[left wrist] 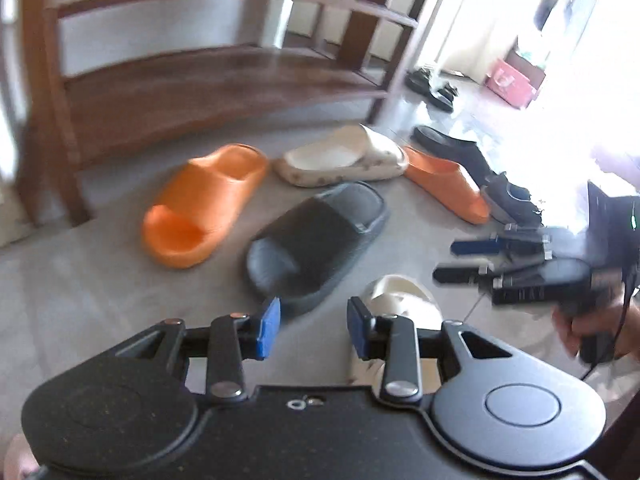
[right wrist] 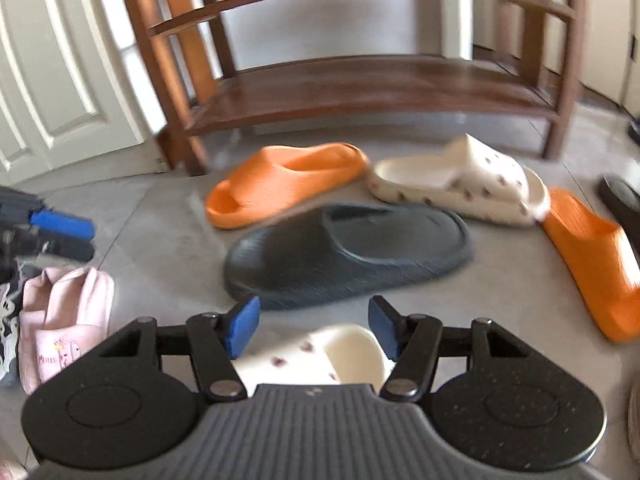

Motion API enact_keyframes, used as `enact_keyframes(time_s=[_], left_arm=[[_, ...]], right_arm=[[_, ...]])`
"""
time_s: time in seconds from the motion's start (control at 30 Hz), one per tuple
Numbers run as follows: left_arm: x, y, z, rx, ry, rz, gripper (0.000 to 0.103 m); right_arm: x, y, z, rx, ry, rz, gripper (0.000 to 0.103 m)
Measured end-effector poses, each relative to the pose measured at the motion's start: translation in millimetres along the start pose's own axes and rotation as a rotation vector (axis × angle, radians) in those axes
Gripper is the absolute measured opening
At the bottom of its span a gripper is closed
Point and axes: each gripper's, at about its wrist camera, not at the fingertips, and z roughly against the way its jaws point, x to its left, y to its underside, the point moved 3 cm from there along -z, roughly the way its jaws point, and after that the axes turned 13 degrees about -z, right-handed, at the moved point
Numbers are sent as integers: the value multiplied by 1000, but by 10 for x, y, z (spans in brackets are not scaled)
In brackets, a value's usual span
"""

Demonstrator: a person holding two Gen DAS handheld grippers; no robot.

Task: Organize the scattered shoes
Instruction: 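Move the left tool over to the white heart-print slide, then close the left tool on the white slide's strap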

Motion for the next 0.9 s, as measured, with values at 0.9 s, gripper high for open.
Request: enact_keyframes(time_s=[0.9], left_arm=[[-795, 650, -982, -25, 36, -264, 36]], right_arm=[[-645, 399, 55, 65, -123, -151, 64]])
